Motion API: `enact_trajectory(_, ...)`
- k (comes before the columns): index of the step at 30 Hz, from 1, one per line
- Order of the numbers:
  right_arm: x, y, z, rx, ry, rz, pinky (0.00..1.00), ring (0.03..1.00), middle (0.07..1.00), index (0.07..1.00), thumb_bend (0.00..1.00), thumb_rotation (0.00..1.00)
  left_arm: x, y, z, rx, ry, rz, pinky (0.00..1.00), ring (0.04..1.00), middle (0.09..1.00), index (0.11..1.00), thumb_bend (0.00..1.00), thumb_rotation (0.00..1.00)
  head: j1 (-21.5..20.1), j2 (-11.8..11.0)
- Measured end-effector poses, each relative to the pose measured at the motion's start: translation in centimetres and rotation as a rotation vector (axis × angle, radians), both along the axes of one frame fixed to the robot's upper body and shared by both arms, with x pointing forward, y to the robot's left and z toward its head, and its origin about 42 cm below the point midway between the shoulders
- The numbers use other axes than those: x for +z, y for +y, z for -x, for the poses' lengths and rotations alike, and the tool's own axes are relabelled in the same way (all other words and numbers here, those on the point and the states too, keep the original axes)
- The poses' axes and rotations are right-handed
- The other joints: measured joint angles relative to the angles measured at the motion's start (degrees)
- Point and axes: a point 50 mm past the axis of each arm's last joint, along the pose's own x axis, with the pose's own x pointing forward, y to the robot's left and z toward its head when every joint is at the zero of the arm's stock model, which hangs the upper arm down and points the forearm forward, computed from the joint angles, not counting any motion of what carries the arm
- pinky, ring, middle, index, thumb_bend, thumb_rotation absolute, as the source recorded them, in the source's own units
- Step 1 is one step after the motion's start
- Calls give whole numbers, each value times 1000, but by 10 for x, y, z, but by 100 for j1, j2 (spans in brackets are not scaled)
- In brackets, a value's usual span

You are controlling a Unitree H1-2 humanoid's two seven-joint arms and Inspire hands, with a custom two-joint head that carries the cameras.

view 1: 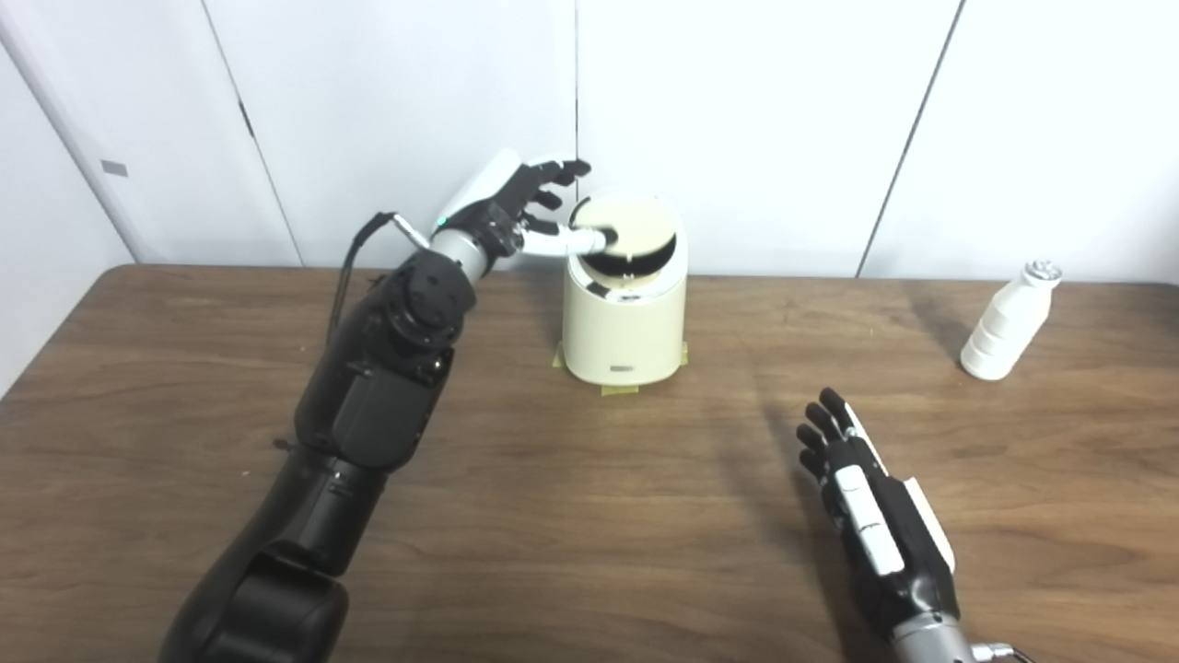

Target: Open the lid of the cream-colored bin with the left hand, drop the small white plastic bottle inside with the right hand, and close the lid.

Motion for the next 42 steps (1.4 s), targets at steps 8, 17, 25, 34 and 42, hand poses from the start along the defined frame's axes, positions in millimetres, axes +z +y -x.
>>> enact_trajectory(8,0,0,0,-1,0,-6,958,941,964,974,526,810,-30,12,32,-13,-19,129,742,808,840,855,508,348,-17,9)
enact_trajectory(17,0,-2,0,-5,-2,-8,955,938,961,971,512,791,-73,35,92,49,6,265,738,807,845,852,431,285,44,53)
enact_trajectory(25,2,-6,0,-10,-6,-11,955,952,962,957,515,798,-85,43,131,89,-43,361,786,830,860,881,427,470,79,79)
enact_trajectory(34,14,-17,1,-45,-51,4,935,943,963,975,563,720,-110,63,179,200,-7,391,854,875,874,910,450,581,-9,123)
enact_trajectory(42,30,-46,4,-147,-111,5,910,908,932,940,591,521,-125,69,207,234,62,523,807,872,898,939,426,523,-158,132)
